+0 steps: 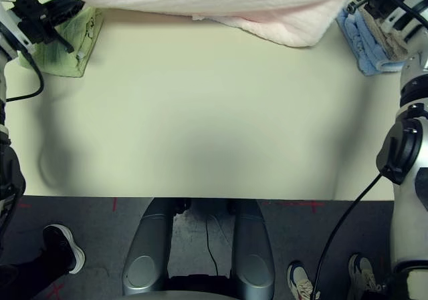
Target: Fold the towel and set it aside.
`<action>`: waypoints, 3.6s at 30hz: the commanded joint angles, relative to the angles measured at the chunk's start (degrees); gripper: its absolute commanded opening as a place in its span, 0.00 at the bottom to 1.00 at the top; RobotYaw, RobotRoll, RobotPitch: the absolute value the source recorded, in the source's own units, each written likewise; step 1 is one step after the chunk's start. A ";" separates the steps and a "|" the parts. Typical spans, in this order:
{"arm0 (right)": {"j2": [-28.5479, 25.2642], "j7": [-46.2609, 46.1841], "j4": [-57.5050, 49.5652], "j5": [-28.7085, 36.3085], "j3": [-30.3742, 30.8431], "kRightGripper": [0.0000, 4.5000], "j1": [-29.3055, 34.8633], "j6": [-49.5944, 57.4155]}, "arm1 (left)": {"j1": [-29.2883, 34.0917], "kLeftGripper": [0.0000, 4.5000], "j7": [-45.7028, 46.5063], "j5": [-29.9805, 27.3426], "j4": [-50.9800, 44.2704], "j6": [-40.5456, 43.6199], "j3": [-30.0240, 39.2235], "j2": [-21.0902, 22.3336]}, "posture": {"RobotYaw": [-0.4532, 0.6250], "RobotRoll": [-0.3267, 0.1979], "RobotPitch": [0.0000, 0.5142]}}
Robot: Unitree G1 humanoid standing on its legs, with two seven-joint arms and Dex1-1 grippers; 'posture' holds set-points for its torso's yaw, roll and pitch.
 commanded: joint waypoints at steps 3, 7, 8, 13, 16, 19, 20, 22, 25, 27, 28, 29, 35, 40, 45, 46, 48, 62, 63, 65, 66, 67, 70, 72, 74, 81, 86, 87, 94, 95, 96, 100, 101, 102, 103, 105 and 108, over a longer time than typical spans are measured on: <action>-3.56 -6.55 2.09 -1.86 -0.45 0.00 -0.27 4.51 | -3.60 0.01 3.85 0.17 4.54 2.58 1.90 1.70 | 0.45 0.62 0.98; -1.65 -17.72 2.66 -5.77 1.52 0.00 -2.09 2.44 | -9.08 0.01 15.17 4.03 13.44 -8.12 1.30 -0.90 | 0.45 0.62 0.98; -1.21 -20.64 2.70 -6.36 1.64 0.00 -2.97 1.40 | -10.48 0.01 18.72 4.95 15.31 -11.13 1.33 -1.67 | 0.45 0.62 0.99; -0.94 -31.00 2.63 -6.27 -0.40 0.00 -7.76 -4.18 | -16.11 0.01 29.30 5.39 20.17 -22.11 3.67 -4.27 | 0.45 0.62 0.99; -0.51 -27.14 2.32 -2.85 -2.95 0.00 -8.86 -5.60 | -16.49 0.01 30.07 2.06 20.15 -25.71 7.02 -4.86 | 0.45 0.62 0.99; 0.90 -11.89 1.53 2.00 -5.21 0.00 -7.67 -2.88 | -14.03 0.01 27.52 -0.16 18.99 -26.18 9.01 -5.04 | 0.45 0.62 0.99; 1.00 -6.31 1.16 3.03 -5.36 0.00 -6.68 -1.10 | -12.48 0.01 26.10 -0.66 18.31 -25.91 9.29 -4.98 | 0.45 0.62 1.00; 0.65 3.82 0.28 4.45 -5.04 0.00 -4.60 2.85 | -9.62 0.01 21.58 -1.70 16.65 -22.72 9.14 -4.81 | 0.44 0.62 0.99; -1.23 16.42 -1.83 5.56 -3.75 0.00 -1.23 10.93 | -3.02 0.01 7.89 -4.42 9.21 -9.02 6.31 -3.21 | 0.44 0.62 1.00; -2.65 20.99 -3.16 5.82 -3.21 0.00 0.04 15.32 | 1.04 0.01 2.63 -6.80 1.99 0.22 5.36 -1.93 | 0.44 0.62 1.00; -3.37 22.50 -3.77 5.83 -3.06 0.00 0.49 16.95 | 2.91 0.01 0.51 -7.99 -1.83 5.45 4.83 -0.86 | 0.44 0.62 1.00; -4.33 24.54 -4.25 5.62 -2.57 0.00 0.87 19.90 | 4.93 0.01 -2.05 -9.34 -6.14 11.68 3.97 0.68 | 0.44 0.62 0.99; -6.64 28.36 -6.24 2.42 1.09 0.00 3.60 21.33 | 12.83 0.01 -13.00 -14.10 -22.92 36.28 -1.46 10.62 | 0.44 0.62 0.97; -7.69 31.70 -6.33 -2.11 6.38 0.00 5.58 18.61 | 16.15 0.01 -18.58 -13.45 -26.63 40.28 -4.97 15.65 | 0.45 0.62 0.97; -9.01 37.15 -7.24 -4.61 10.02 0.00 9.11 17.14 | 19.24 0.01 -20.22 -11.99 -27.09 38.25 -6.54 17.01 | 0.44 0.62 0.96; -9.11 38.15 -7.73 -4.48 10.13 0.00 9.91 17.29 | 19.96 0.01 -20.44 -11.62 -27.06 37.59 -6.80 17.07 | 0.44 0.62 0.95; -9.17 39.48 -8.72 -3.85 10.00 0.00 11.14 18.04 | 20.93 0.01 -20.73 -11.29 -27.00 37.07 -7.12 16.93 | 0.43 0.62 0.93; -12.01 41.00 -15.72 -0.33 11.32 0.00 16.75 21.41 | 18.78 0.01 -20.16 -10.14 -24.24 34.06 -7.18 13.68 | 0.41 0.62 0.81; -12.41 41.00 -15.73 -0.23 11.87 0.00 16.96 21.50 | 18.71 0.01 -20.34 -10.27 -24.53 34.43 -7.15 13.79 | 0.41 0.62 0.81; -13.03 41.00 -15.31 -0.05 13.16 0.00 17.02 21.56 | 18.71 0.01 -21.04 -10.39 -25.00 35.15 -7.39 14.30 | 0.42 0.62 0.80; -13.21 41.00 -15.10 0.11 13.70 0.00 16.95 21.56 | 18.69 0.01 -21.24 -10.39 -25.08 35.35 -7.49 14.43 | 0.42 0.62 0.80; -13.42 41.00 -14.90 0.29 14.37 0.00 16.88 21.51 | 18.77 0.01 -21.52 -10.45 -25.26 35.60 -7.52 14.67 | 0.42 0.62 0.80; -13.64 41.00 -13.70 0.11 15.78 0.00 16.11 20.56 | 19.28 0.01 -23.25 -10.69 -26.33 37.04 -7.77 16.21 | 0.43 0.62 0.79; -13.58 41.00 -13.04 -0.27 16.40 0.00 15.64 19.63 | 19.63 0.01 -24.72 -10.89 -27.22 38.13 -8.06 17.41 | 0.43 0.62 0.78; -13.22 41.00 -12.29 -1.01 16.61 0.00 15.05 18.24 | 19.80 0.01 -26.09 -11.33 -28.28 39.25 -8.28 18.53 | 0.43 0.62 0.78; -11.36 40.55 -10.85 -3.23 16.44 0.00 12.97 15.37 | 21.37 0.01 -29.03 -12.29 -31.60 41.06 -8.95 21.88 | 0.45 0.62 0.77; -12.64 41.00 -15.51 0.76 19.43 0.00 14.19 19.54 | 21.95 0.01 -28.01 -11.74 -31.09 40.10 -8.57 20.90 | 0.44 0.62 0.77; -13.18 41.00 -16.98 2.03 20.13 0.00 14.83 20.72 | 22.04 0.01 -27.77 -11.54 -30.80 39.68 -8.62 20.64 | 0.44 0.62 0.77; -17.23 41.00 -24.11 9.90 22.79 0.00 18.17 27.29 | 21.42 0.01 -27.01 -9.95 -28.30 36.65 -9.84 18.93 | 0.42 0.62 0.76; -17.60 41.00 -24.66 10.67 22.93 0.00 18.39 27.88 | 21.30 0.01 -27.11 -9.59 -27.89 36.06 -10.16 18.81 | 0.42 0.62 0.76; -17.92 41.00 -25.12 11.30 23.08 0.00 18.57 28.28 | 21.03 0.01 -27.14 -9.16 -27.29 35.47 -10.46 18.58 | 0.42 0.62 0.76; -18.54 41.00 -25.79 12.69 23.52 0.00 18.98 28.95 | 19.66 0.01 -27.05 -7.31 -24.67 33.12 -11.33 17.49 | 0.42 0.62 0.76; -18.51 41.00 -25.52 12.67 23.59 0.00 18.99 28.73 | 19.25 0.01 -26.96 -6.99 -24.11 32.81 -11.45 17.19 | 0.42 0.62 0.76; -18.45 41.00 -25.22 12.64 23.66 0.00 18.97 28.51 | 18.93 0.01 -26.92 -6.73 -23.67 32.60 -11.49 16.95 | 0.42 0.62 0.76; -18.34 41.00 -24.91 12.55 23.73 0.00 18.94 28.31 | 18.70 0.01 -26.93 -6.51 -23.35 32.43 -11.51 16.79 | 0.42 0.62 0.76; -18.11 41.00 -24.29 12.32 23.94 0.00 18.84 27.86 | 18.31 0.01 -26.66 -6.30 -22.79 32.01 -11.36 16.45 | 0.42 0.62 0.77; -17.66 41.00 -23.23 11.73 24.22 0.00 18.56 27.01 | 17.54 0.01 -26.24 -6.06 -21.95 31.74 -11.00 15.95 | 0.43 0.62 0.77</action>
